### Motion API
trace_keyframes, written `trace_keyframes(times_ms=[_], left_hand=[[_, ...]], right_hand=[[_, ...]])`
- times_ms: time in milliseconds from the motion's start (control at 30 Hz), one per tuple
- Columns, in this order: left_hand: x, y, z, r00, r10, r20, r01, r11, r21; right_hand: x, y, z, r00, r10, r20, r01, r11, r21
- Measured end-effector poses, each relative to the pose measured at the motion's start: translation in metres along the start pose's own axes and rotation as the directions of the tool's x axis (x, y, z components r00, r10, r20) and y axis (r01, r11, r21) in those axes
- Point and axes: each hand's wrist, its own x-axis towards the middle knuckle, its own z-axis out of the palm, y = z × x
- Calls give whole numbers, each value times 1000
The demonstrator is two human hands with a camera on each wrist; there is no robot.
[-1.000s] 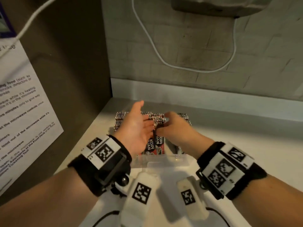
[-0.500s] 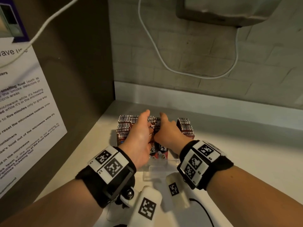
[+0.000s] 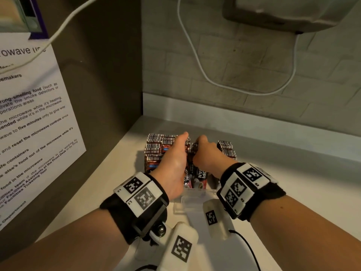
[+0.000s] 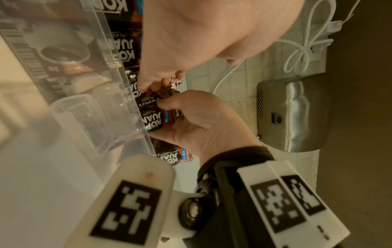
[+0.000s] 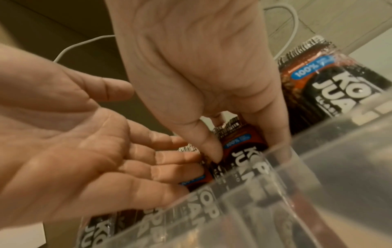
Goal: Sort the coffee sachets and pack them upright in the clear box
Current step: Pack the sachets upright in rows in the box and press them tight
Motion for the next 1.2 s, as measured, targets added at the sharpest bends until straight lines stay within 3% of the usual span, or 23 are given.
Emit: trace_keyframes(times_ms=[200,433,633,833,1000,1200], left_hand=[[0,-2,2,1000,0,-18,0,1000,-4],[-9,0,8,996,68,-66,-63,996,70],[2,-1,14,994,65,85,-60,996,-61],[20,-10,19,990,21,136,-11,997,-73],[25,-15,20,985,-38,166,53,995,-84],[31,-17,21,960,-98,261,135,982,-130]], right_hand=[[5,3,5,998,-65,-12,66,994,90],[4,12,9,982,-114,-149,125,990,68],[-2,19,8,969,-151,-194,166,984,64],[-9,18,10,963,-166,-214,186,980,76],[-14,18,16,963,-154,-222,197,962,190],[-15,16,20,988,-27,-155,101,864,493]])
